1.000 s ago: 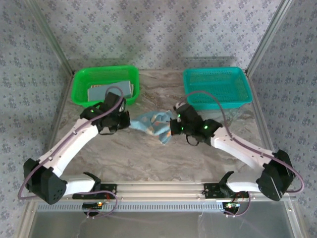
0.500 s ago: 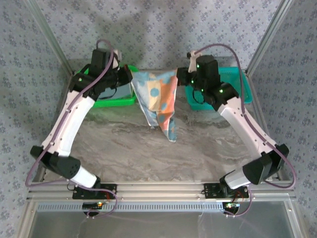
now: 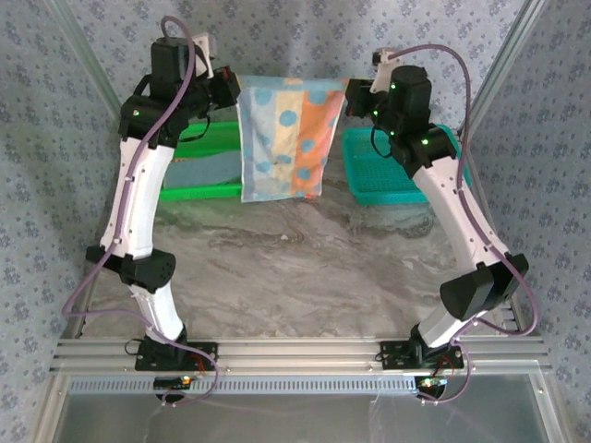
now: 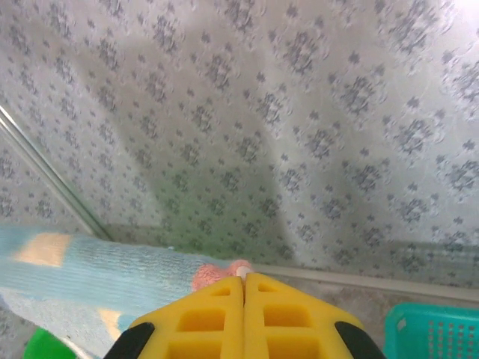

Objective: Fold and stack the towels

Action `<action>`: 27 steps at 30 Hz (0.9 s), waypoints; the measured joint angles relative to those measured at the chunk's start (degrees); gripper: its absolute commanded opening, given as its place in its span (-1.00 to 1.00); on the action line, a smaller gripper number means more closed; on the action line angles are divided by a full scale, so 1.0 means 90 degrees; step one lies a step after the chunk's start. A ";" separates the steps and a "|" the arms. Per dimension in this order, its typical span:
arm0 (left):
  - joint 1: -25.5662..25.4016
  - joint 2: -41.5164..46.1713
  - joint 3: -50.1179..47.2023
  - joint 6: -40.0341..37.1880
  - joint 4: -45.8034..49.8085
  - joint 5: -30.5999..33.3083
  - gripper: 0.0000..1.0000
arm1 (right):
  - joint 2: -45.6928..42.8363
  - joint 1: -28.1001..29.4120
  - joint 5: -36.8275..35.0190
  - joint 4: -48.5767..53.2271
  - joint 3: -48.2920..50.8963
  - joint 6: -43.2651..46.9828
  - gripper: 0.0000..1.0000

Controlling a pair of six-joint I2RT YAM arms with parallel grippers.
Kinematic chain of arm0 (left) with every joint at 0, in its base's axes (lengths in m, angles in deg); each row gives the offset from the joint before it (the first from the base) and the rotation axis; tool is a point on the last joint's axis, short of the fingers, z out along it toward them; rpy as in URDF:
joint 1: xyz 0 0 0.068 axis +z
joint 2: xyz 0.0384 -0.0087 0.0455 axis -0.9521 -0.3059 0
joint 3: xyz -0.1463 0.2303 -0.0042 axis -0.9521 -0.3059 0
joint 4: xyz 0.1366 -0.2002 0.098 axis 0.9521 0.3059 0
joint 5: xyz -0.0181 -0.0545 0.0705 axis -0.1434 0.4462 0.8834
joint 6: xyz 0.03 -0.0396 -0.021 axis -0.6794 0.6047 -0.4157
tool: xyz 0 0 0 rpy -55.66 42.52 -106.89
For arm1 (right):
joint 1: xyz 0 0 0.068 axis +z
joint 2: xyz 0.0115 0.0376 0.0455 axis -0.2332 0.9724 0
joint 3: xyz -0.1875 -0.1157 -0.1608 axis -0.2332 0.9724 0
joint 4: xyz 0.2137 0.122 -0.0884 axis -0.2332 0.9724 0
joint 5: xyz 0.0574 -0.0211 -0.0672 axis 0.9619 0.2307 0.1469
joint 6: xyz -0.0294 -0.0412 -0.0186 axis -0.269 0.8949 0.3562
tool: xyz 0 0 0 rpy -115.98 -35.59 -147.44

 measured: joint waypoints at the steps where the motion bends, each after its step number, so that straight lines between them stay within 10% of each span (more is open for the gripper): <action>1: 0.0027 0.0000 0.0017 -0.0002 0.0012 -0.0051 -1.00 | 0.0000 -0.0036 0.0056 -0.0034 -0.0007 0.0002 -1.00; 13: -0.0262 0.0389 -0.0423 -0.0112 0.0129 -0.0209 -1.00 | -0.0257 0.0206 0.0425 -0.0063 0.0129 0.0090 -1.00; 27: -0.1394 0.3524 -0.3410 -0.0180 -0.0182 0.0306 -1.00 | -0.2749 0.1622 -0.0153 0.0219 0.1562 0.0415 -1.00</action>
